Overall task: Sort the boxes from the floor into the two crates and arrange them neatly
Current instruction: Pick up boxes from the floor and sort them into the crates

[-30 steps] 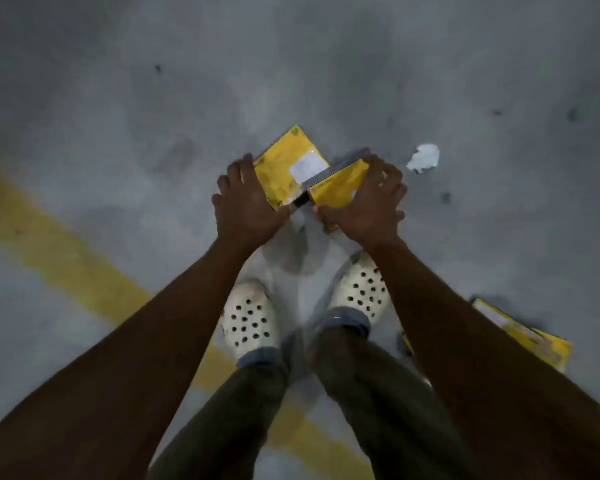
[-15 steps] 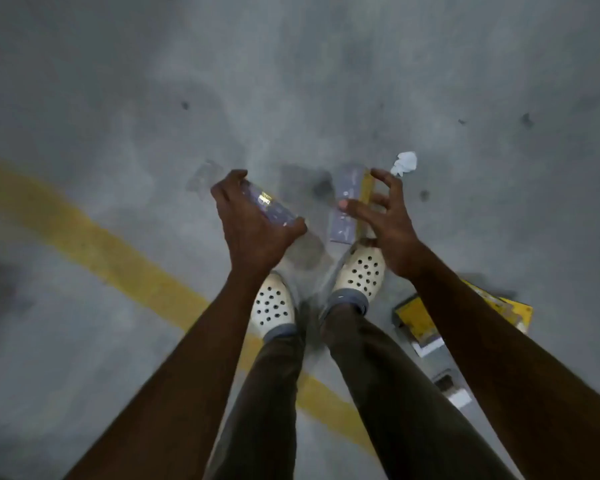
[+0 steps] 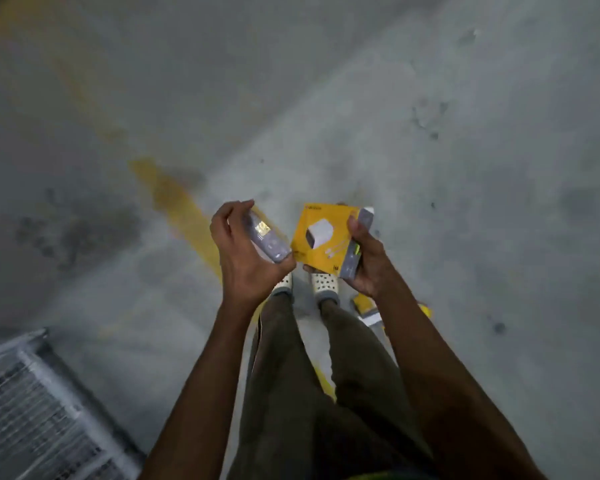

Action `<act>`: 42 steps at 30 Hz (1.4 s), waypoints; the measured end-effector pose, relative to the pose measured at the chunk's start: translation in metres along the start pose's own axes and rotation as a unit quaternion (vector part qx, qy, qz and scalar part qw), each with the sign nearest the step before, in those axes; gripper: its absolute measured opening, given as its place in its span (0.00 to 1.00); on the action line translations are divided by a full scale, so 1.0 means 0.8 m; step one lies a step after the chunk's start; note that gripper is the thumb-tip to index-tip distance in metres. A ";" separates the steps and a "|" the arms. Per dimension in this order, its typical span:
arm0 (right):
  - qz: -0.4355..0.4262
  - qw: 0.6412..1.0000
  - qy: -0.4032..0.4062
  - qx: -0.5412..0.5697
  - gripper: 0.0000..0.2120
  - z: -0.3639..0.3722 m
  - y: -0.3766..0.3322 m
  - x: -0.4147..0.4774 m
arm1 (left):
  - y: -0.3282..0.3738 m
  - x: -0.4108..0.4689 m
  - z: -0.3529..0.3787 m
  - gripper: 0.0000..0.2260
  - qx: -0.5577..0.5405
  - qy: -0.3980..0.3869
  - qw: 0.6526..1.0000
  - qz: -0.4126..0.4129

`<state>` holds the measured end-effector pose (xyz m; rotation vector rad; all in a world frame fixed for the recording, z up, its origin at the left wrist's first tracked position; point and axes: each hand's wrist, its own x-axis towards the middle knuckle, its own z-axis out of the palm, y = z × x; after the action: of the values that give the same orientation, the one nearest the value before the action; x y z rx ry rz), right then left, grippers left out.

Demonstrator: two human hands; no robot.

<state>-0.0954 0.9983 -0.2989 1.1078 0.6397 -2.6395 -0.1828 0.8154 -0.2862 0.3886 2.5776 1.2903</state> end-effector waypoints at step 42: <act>-0.305 0.603 -0.613 -0.410 0.22 0.508 0.863 -0.519 | -0.064 -0.901 -0.628 0.32 0.432 0.707 0.515 -0.220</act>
<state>0.1797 0.2076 0.0381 -1.2923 1.6421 -2.1348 0.3249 0.1699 0.0295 -1.9244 3.7577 -0.4211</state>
